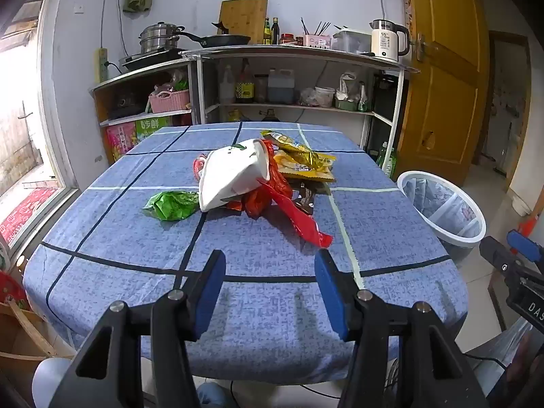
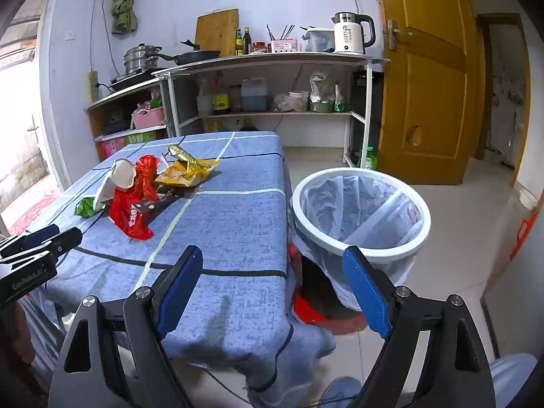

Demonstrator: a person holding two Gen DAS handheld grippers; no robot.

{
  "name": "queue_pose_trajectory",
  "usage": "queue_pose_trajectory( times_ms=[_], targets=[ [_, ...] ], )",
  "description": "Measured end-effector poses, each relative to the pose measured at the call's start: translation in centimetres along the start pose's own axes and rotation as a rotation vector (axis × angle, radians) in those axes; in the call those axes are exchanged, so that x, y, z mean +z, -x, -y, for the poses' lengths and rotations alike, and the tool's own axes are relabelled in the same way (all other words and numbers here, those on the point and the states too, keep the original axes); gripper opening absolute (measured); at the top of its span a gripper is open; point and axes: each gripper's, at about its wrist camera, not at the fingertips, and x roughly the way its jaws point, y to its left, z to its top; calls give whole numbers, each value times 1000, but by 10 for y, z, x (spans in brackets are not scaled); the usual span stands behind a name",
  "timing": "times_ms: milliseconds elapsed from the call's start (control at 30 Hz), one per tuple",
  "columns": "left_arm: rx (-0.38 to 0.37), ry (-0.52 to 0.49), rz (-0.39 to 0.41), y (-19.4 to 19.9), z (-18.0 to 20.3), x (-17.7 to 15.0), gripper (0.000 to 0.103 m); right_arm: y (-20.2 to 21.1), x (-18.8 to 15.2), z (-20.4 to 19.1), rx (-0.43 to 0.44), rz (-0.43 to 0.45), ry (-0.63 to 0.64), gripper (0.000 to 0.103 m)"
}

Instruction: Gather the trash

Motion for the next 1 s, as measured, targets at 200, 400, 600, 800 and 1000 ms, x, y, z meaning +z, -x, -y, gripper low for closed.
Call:
queue_pose_trajectory(
  times_ms=[200,400,600,800,1000],
  targets=[
    [-5,4,2,-1,-3,0,57,3,1,1,-2,2,0,85],
    [0,-9,11,7,-1,3,57,4,2,2,1,16,-5,85],
    [3,-12,12,7,1,2,57,6,2,2,-6,21,-13,85],
    [1,-12,12,7,2,1,57,6,2,2,-6,22,-13,85],
    [-1,-10,14,7,1,2,57,7,3,3,-6,23,-11,85]
  ],
)
